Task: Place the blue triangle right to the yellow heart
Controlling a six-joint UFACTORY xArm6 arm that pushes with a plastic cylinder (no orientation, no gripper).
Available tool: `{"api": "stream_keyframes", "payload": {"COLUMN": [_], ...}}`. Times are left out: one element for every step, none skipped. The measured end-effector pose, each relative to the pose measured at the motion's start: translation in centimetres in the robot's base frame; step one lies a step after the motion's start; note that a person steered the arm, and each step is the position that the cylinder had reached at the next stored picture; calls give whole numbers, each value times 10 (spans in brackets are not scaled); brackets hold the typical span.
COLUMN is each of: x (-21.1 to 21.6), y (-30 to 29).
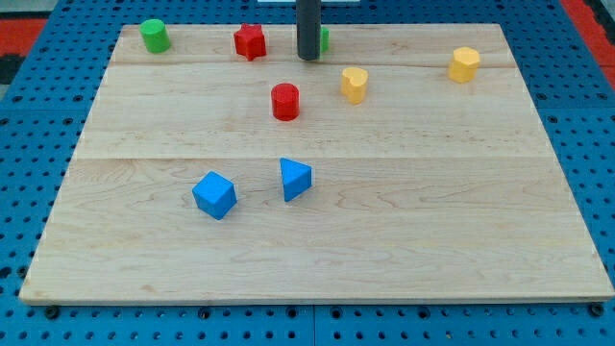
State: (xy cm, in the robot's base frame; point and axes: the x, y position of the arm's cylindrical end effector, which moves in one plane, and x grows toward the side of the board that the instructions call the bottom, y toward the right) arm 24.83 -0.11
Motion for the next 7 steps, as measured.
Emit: {"api": "stream_keyframes", "payload": {"x": [-6, -6, 26, 52, 56, 84, 135], "y": [0, 0, -7, -39, -95, -119, -117]}}
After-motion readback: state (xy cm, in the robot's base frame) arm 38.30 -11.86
